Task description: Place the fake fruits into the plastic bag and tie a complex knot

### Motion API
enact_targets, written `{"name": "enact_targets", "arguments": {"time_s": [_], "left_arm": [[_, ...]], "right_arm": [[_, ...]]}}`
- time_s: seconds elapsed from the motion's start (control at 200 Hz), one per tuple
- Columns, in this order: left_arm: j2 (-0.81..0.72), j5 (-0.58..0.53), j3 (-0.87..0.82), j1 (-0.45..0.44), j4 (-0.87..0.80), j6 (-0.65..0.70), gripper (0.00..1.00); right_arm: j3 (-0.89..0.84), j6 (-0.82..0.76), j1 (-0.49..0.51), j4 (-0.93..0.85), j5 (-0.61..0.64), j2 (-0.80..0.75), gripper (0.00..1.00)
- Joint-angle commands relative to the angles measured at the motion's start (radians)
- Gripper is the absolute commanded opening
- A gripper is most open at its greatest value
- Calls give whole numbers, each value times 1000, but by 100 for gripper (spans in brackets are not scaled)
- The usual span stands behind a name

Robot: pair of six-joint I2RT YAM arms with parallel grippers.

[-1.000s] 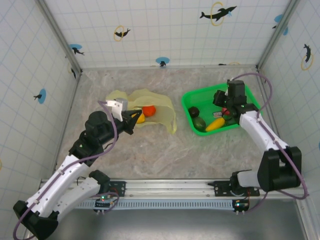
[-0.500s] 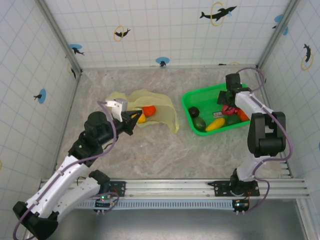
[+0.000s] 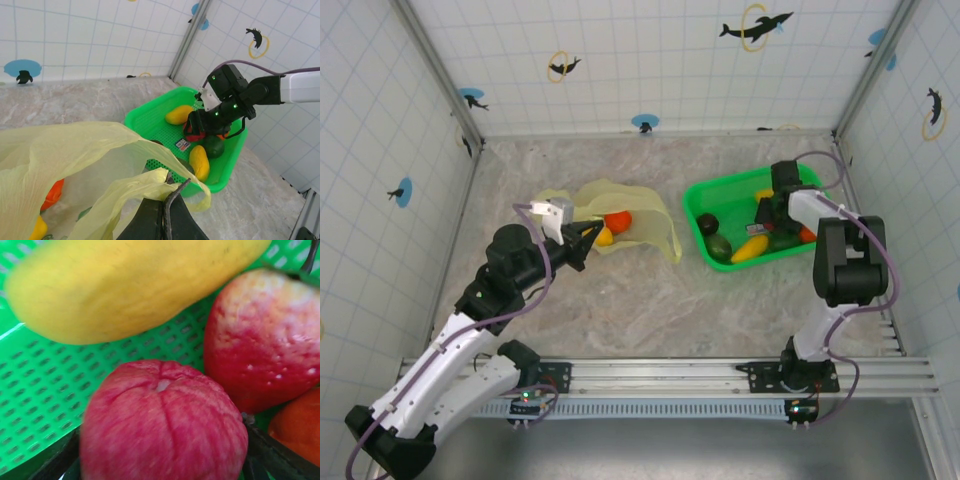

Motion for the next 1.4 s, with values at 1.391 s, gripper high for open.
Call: {"name": "enact_targets", "arguments": {"time_s": [1.391], "left_arm": [[-65,-143,38,8,-122,-21,0]], "right_arm": [[-222,-234,924,534,-207,-406,56]]}}
